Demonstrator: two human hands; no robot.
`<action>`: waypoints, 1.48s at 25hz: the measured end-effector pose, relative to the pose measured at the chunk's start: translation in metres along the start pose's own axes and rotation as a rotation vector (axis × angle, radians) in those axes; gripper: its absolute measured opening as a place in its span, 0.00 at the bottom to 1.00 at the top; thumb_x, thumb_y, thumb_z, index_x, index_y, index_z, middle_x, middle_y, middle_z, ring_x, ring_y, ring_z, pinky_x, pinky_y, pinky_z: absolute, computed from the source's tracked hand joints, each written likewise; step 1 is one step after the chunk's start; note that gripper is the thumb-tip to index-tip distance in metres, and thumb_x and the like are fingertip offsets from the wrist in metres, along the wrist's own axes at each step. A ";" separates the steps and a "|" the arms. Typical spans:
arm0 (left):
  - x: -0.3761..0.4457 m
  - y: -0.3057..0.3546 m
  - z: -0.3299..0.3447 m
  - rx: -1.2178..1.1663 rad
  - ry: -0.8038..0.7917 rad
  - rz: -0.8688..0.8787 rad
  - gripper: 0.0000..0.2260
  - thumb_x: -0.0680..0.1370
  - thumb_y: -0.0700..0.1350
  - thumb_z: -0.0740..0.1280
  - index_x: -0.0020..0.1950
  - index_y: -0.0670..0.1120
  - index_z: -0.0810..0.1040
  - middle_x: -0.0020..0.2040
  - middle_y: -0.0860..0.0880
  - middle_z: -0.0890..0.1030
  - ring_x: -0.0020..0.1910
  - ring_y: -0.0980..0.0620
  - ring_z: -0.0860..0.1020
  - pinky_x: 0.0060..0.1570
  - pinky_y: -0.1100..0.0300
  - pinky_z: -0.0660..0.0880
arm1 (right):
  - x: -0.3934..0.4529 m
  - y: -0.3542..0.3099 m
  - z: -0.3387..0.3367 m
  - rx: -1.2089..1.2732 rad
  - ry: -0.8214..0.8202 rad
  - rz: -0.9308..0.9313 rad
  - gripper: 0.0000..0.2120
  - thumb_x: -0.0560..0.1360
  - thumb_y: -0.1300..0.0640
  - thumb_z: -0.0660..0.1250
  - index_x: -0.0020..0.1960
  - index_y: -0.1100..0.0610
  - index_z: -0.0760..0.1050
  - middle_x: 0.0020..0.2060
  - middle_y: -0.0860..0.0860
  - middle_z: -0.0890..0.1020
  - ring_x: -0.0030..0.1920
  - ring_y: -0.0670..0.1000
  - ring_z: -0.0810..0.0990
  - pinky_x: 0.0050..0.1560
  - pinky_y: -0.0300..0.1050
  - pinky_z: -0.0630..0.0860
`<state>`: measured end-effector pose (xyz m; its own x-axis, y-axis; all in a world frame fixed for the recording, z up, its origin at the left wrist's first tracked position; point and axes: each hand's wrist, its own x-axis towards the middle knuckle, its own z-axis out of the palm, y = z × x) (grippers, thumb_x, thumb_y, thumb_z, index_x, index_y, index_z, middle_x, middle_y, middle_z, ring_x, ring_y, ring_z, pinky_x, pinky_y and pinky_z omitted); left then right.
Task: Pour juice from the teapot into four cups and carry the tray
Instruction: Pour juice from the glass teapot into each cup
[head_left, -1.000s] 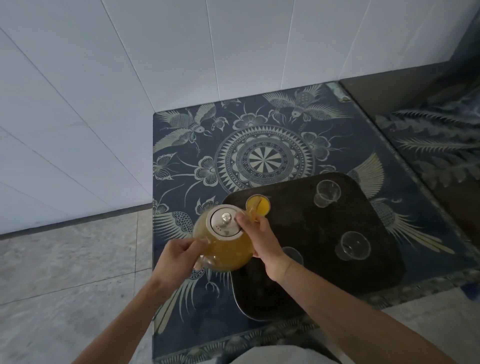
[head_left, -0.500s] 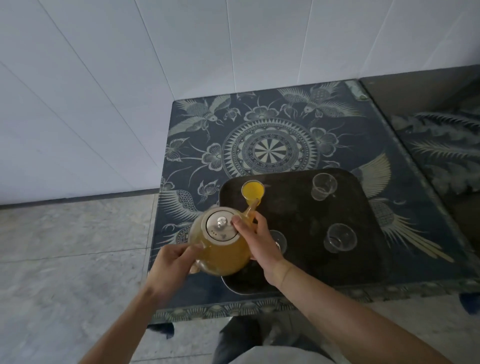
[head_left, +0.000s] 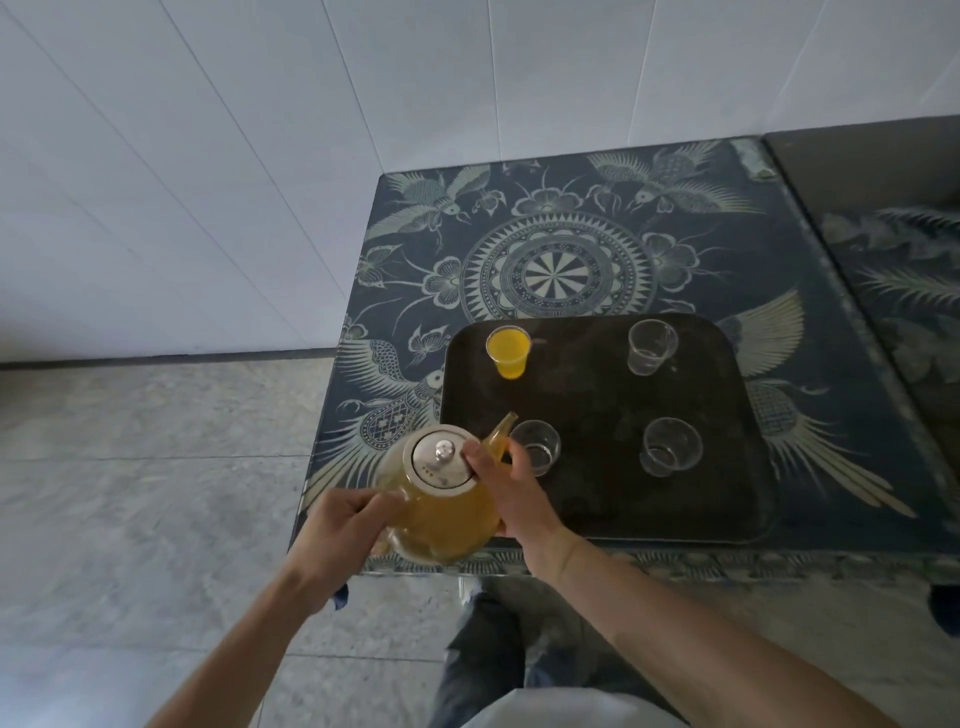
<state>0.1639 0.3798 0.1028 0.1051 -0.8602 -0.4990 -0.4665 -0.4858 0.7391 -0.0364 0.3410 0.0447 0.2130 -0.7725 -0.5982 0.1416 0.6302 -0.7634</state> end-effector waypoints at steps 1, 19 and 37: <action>-0.002 0.000 0.002 0.002 0.000 0.005 0.28 0.67 0.61 0.68 0.32 0.34 0.71 0.23 0.49 0.63 0.24 0.51 0.61 0.26 0.28 0.71 | -0.001 0.003 -0.002 0.012 -0.010 0.011 0.45 0.63 0.30 0.70 0.74 0.44 0.61 0.58 0.46 0.80 0.57 0.48 0.79 0.56 0.51 0.78; 0.000 0.009 0.024 0.085 0.011 -0.143 0.20 0.78 0.50 0.68 0.45 0.31 0.81 0.29 0.43 0.74 0.29 0.44 0.73 0.35 0.49 0.75 | 0.007 0.031 -0.021 0.023 -0.055 0.191 0.47 0.58 0.23 0.68 0.71 0.41 0.61 0.56 0.49 0.81 0.53 0.52 0.82 0.37 0.44 0.82; 0.002 0.029 0.022 0.157 -0.006 -0.183 0.21 0.76 0.51 0.68 0.44 0.30 0.78 0.31 0.43 0.74 0.30 0.44 0.72 0.38 0.33 0.79 | 0.012 0.033 -0.022 0.041 -0.098 0.233 0.48 0.59 0.22 0.67 0.72 0.43 0.64 0.61 0.53 0.80 0.59 0.56 0.81 0.49 0.51 0.83</action>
<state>0.1318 0.3670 0.1131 0.1952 -0.7589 -0.6213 -0.5709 -0.6030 0.5572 -0.0506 0.3510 0.0067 0.3371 -0.5964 -0.7284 0.1165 0.7942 -0.5963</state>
